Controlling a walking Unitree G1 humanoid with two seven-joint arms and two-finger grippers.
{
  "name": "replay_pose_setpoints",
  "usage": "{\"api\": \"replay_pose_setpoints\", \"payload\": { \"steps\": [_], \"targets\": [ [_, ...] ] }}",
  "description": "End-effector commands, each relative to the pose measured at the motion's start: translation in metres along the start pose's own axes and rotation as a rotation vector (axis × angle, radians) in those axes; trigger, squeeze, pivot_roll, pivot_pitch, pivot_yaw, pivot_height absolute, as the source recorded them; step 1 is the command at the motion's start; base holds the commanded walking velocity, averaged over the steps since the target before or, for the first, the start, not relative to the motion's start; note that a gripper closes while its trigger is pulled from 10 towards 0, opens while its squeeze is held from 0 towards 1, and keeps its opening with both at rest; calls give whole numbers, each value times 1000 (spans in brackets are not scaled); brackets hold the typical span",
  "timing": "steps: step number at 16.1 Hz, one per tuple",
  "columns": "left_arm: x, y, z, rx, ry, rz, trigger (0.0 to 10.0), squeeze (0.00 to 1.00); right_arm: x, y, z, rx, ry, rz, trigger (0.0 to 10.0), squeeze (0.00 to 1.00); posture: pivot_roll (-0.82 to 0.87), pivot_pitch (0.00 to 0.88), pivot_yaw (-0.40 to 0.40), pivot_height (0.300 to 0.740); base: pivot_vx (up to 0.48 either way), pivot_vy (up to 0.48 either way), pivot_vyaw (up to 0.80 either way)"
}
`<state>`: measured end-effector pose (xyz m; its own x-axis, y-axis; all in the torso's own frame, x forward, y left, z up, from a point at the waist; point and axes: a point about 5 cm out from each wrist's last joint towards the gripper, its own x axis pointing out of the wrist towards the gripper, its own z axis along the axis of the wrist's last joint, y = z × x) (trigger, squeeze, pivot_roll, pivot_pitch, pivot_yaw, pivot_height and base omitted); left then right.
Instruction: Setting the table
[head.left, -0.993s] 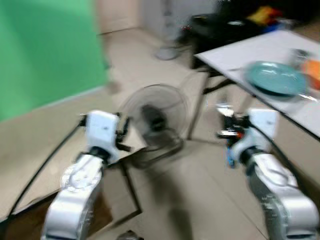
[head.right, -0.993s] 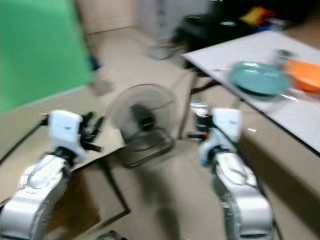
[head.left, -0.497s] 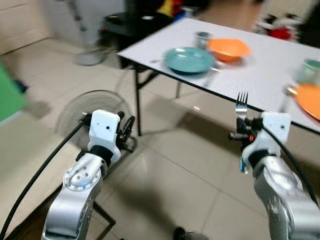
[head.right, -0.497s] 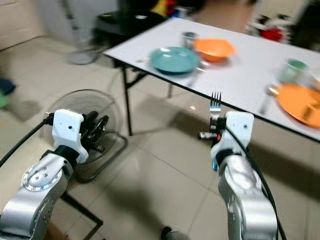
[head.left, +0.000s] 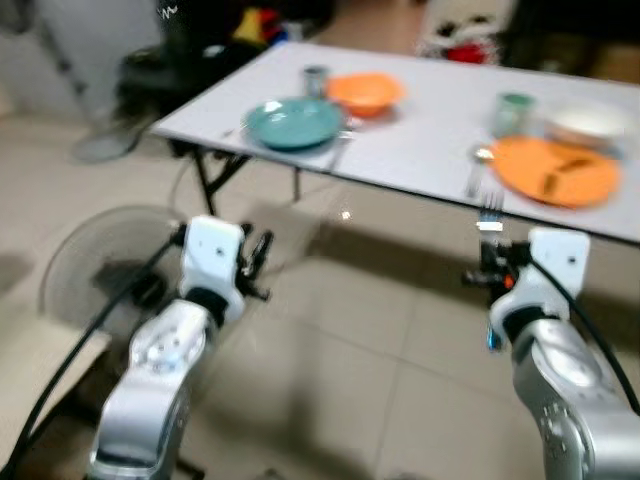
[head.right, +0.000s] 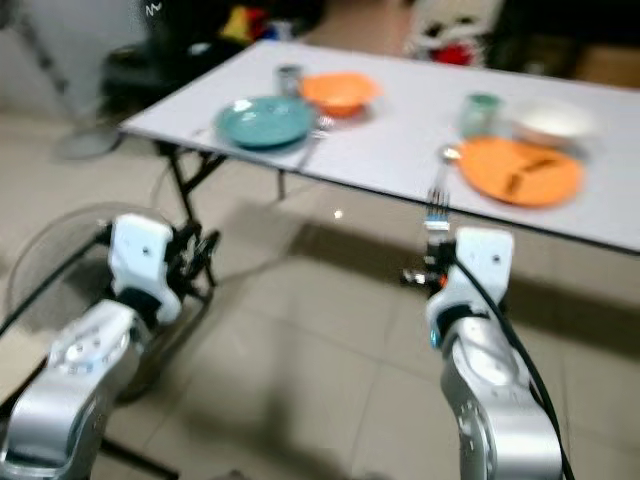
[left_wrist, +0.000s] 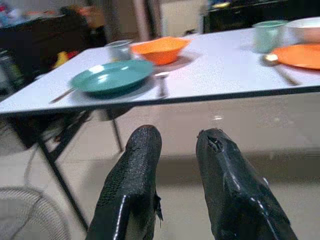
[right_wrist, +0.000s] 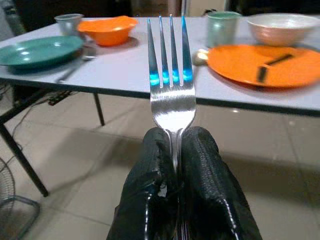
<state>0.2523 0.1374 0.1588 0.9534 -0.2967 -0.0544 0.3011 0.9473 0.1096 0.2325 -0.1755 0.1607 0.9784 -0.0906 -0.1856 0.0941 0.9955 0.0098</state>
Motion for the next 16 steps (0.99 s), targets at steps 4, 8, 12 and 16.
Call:
{"api": "replay_pose_setpoints", "payload": {
  "steps": [4, 8, 12, 16],
  "targets": [
    [1, -4, 4, -4, -29, -34, 10000, 0, 0, 1, 6, -16, -17, -1, 10000, 0, 51, 0, 54, 740, 0, 0, -800],
    [0, -2, 3, -5, -30, -34, 10000, 0, 4, 1, 9, -27, -27, 15, 10000, 0, 50, 0, 50, 740, 139, 0, -395],
    [1, -3, 3, -6, -38, -39, 10000, 0, 11, 7, 17, -29, -54, 89, 10000, 0, 56, 0, 49, 740, 324, 0, 0],
    [2, -5, 5, -6, -41, -56, 10000, 0, 15, 5, 18, -40, -49, 90, 10000, 0, 56, 0, 50, 740, 330, 0, 0]
  ]
}}
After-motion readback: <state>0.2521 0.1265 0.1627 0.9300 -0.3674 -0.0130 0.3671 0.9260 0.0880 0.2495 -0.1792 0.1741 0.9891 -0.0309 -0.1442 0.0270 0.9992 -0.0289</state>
